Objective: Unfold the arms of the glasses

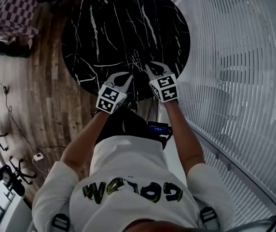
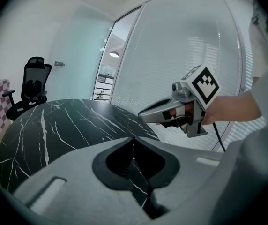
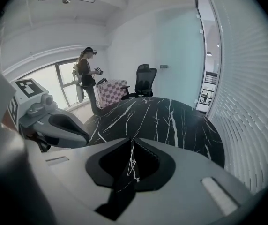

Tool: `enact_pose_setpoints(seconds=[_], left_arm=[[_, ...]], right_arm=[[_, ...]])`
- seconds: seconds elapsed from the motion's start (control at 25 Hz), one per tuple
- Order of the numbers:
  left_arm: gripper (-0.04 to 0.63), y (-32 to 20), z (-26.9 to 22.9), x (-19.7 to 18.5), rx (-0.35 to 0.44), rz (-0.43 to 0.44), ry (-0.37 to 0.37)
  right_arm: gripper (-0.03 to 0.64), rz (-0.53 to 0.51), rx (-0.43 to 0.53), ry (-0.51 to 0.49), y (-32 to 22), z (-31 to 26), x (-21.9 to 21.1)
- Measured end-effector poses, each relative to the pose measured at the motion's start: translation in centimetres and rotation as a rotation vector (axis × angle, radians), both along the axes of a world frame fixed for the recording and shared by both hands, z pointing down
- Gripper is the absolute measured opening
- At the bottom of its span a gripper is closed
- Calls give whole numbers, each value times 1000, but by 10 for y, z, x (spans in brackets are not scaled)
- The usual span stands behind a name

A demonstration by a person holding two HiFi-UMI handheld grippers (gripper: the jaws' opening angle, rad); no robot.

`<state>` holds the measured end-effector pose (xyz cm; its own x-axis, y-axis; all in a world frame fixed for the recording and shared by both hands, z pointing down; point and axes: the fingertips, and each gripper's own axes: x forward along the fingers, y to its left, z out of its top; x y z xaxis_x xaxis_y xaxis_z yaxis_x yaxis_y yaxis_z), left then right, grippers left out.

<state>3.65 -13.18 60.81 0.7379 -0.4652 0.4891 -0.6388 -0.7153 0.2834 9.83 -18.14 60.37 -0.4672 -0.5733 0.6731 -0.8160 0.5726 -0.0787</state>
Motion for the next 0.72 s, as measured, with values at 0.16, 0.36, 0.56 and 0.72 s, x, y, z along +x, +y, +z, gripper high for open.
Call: enact_pose_setpoints(seconds=[0.16,0.36,0.56,0.72], left_arm=[[8,-4,27,6,-31,9,-23],[26,-6,59,14,-70,22,-62],[38,-7,90,14,-110,18,-102],[69,-11,110,13,-132,-5,-123]], right_arm=[[30,-7,-40,22,-5,28,-2],[40,5,-105,30,-8,61,-3],[58,9,-171,30,-8,88,-6],[67,14,-204,37,-8,102,-8]])
